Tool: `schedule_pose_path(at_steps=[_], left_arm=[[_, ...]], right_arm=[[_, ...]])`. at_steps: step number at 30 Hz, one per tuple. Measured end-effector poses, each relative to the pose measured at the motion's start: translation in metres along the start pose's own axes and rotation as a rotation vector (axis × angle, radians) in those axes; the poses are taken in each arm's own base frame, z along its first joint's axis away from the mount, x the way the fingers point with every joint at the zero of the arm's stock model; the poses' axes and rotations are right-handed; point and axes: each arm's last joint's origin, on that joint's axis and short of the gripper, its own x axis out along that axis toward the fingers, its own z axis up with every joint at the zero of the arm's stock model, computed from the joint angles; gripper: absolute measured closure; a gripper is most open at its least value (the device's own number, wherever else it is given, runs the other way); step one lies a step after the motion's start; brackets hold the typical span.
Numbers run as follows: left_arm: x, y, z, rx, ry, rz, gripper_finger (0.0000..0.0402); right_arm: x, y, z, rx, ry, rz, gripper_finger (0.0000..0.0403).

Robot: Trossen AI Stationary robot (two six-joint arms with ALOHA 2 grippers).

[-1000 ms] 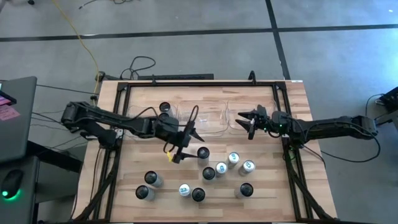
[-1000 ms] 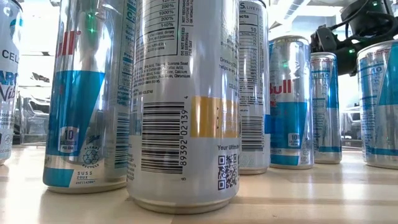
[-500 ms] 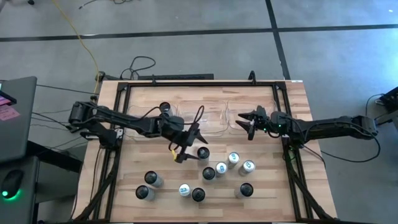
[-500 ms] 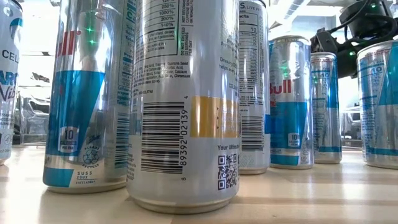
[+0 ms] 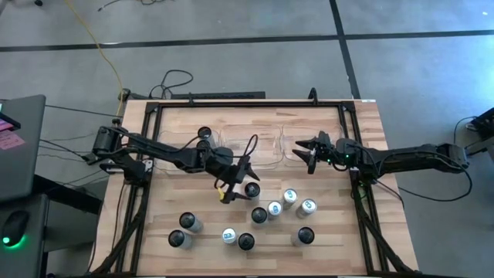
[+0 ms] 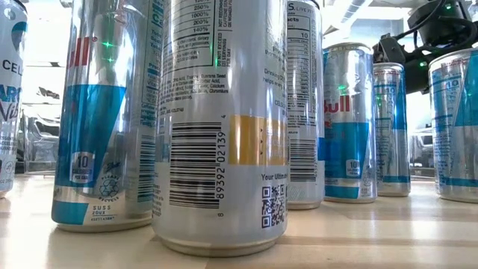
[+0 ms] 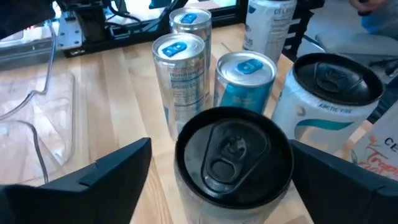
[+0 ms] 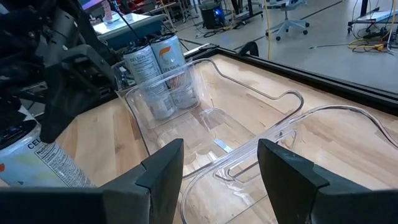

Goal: Sort soda cans
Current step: Put the green soda can into the left transparent bin

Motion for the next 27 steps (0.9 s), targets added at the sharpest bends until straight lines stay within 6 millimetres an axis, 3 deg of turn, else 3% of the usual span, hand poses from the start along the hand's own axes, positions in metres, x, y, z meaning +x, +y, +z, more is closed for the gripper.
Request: schedule_pose_path(at_steps=[11,15,21,27], left_arm=[[-0.002,0.000,0.001,-0.007,0.001,0.010,0.0147],[-0.012,-0.001,0.011,-0.055,-0.021,0.018,0.0149],[-0.046,-0.007,0.034,-0.161,-0.022,0.216,0.0149],[-0.102,-0.022,0.061,-0.188,-0.060,0.407,0.0149]], right_arm=[[0.000,0.000,0.000,-0.007,0.000,0.000,0.0175],[0.000,0.000,0.000,-0.010,0.001,0.000,0.0175],[0.000,-0.001,-0.002,-0.015,0.024,-0.008,0.0175],[0.000,-0.001,-0.003,-0.017,0.035,-0.012,0.0175]])
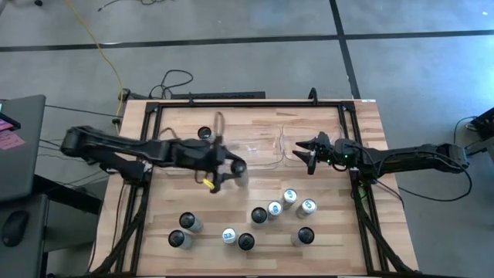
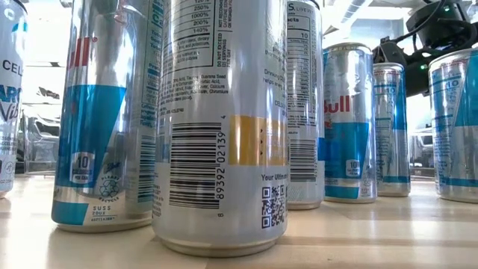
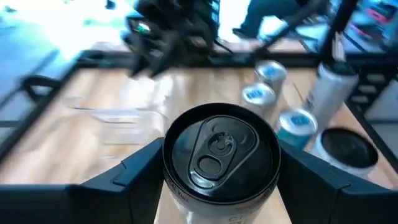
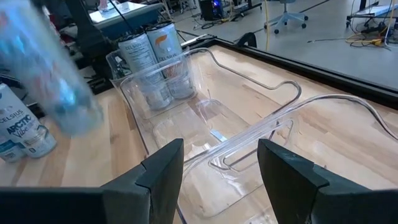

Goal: Sort soda cans
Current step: Put the green soda can into the left transparent bin

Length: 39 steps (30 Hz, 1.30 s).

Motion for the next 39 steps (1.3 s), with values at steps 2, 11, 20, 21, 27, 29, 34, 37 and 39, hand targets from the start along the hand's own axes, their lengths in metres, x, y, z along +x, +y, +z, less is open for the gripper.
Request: schedule_pose_path(at_steps=[2,11,20,21,27,29,34,37,39], left_arm=[[-0.020,0.004,0.008,-0.042,-0.034,0.050,0.0149],[-0.108,0.024,0.022,-0.063,-0.114,0.296,0.0149],[-0.169,0.037,0.014,-0.076,-0.158,0.460,0.0149],[-0.173,0.038,0.012,-0.070,-0.143,0.482,0.0149],[-0.176,0.040,-0.007,-0.073,-0.035,0.551,0.0149],[-0.170,0.040,-0.016,-0.076,-0.001,0.573,0.0149],[-0.158,0.039,-0.036,-0.085,0.049,0.603,0.0149],[-0.151,0.039,-0.047,-0.075,0.073,0.649,0.0149],[-0.147,0.039,-0.055,-0.073,0.078,0.656,0.0149]], right_arm=[[0.000,0.000,0.000,0.003,-0.001,0.000,0.0175],[0.000,0.000,0.000,0.027,-0.003,0.000,0.0175],[0.001,-0.003,0.002,0.035,-0.013,-0.018,0.0175],[0.001,-0.003,0.002,0.036,-0.014,-0.020,0.0175],[0.001,-0.004,0.002,0.044,-0.016,-0.026,0.0175],[0.001,-0.004,0.002,0.044,-0.016,-0.026,0.0175],[0.001,-0.004,0.002,0.044,-0.016,-0.026,0.0175],[0.001,-0.004,0.002,0.044,-0.016,-0.026,0.0175],[0.001,-0.004,0.002,0.044,-0.015,-0.026,0.0175]])
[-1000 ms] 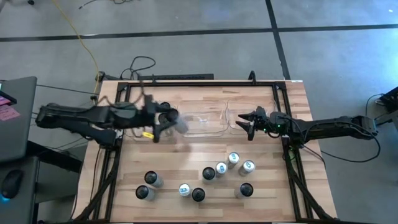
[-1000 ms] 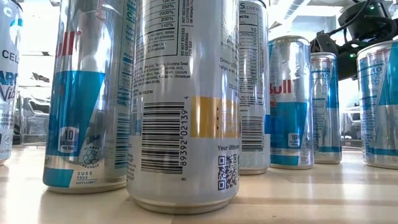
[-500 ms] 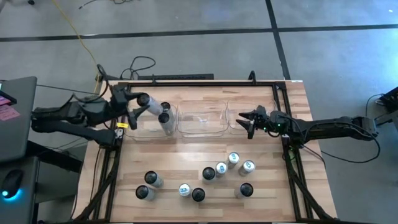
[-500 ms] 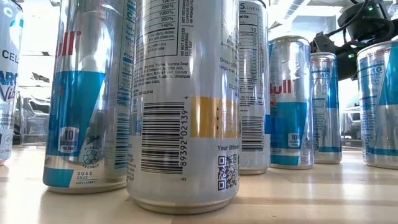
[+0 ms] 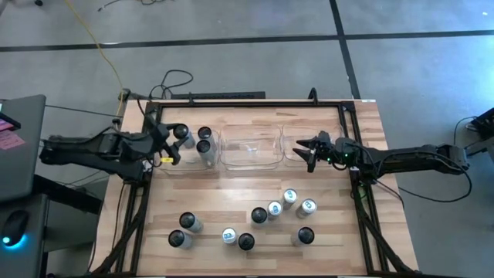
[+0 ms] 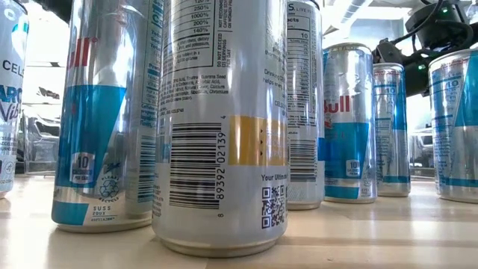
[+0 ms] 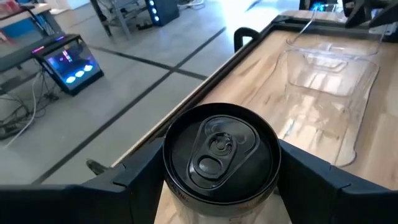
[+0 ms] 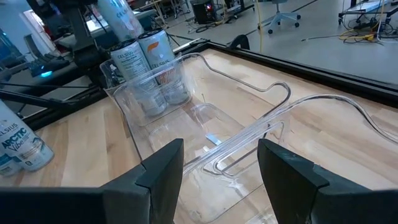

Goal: Sort soda cans
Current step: Put the green soda can into the left transparent bin

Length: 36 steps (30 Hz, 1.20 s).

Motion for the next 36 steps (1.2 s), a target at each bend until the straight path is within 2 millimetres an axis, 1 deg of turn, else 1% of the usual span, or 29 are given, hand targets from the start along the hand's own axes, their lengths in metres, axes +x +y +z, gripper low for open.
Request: schedule_pose_path(at_steps=[4,13,17,21,25,30,36], left_arm=[[0.006,-0.002,-0.013,-0.022,-0.011,0.014,0.0149],[0.016,0.003,-0.046,-0.073,-0.008,0.074,0.0149],[0.020,0.002,-0.054,-0.097,-0.008,0.062,0.0149],[0.025,0.003,-0.062,-0.112,0.019,0.088,0.0148],[0.029,0.005,-0.066,-0.131,0.036,0.102,0.0148],[0.032,0.008,-0.062,-0.171,0.016,0.094,0.0148],[0.044,0.008,-0.064,-0.155,0.072,0.111,0.0147]], right_arm=[[0.000,0.000,0.000,0.000,0.000,0.000,0.0175],[0.000,0.000,0.000,-0.006,-0.003,0.001,0.0175],[0.000,0.001,0.001,-0.008,-0.015,0.005,0.0175],[0.000,0.001,0.002,-0.005,-0.024,0.008,0.0175],[0.000,0.001,0.002,-0.006,-0.025,0.009,0.0175],[0.000,0.001,0.003,-0.010,-0.029,0.010,0.0175],[0.000,0.001,0.003,-0.011,-0.029,0.009,0.0175]])
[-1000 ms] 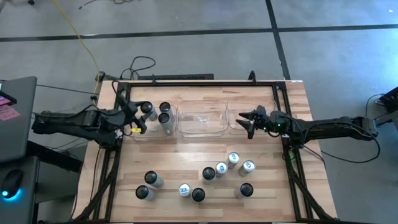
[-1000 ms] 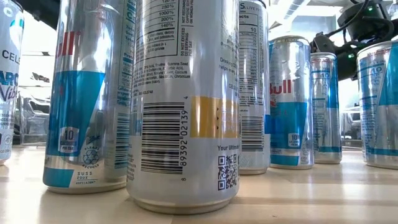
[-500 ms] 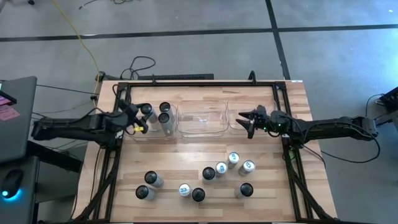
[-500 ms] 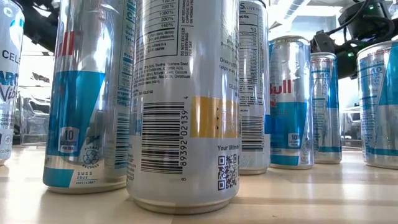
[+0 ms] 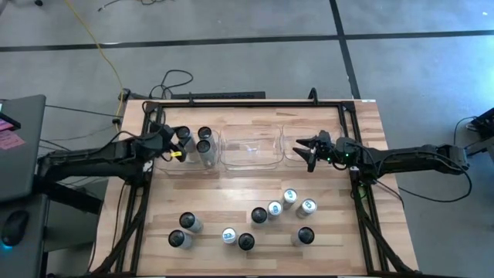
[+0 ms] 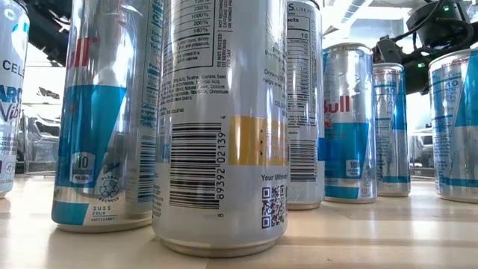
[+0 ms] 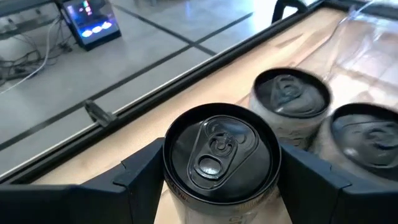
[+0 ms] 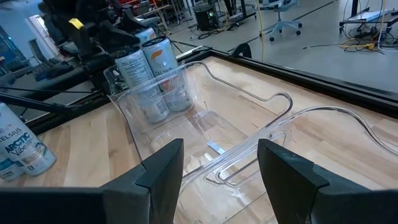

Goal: Sort soda cans
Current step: Put the green soda can into the left transparent bin

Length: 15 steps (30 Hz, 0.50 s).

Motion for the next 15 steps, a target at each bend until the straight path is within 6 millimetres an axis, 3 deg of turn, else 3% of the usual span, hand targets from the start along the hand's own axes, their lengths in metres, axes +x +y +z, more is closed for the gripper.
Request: schedule_pose_path(at_steps=[15], left_arm=[[0.026,-0.010,-0.001,-0.009,0.080,-0.029,0.0142]], right_arm=[[0.000,0.000,0.000,-0.001,0.005,-0.001,0.0175]])
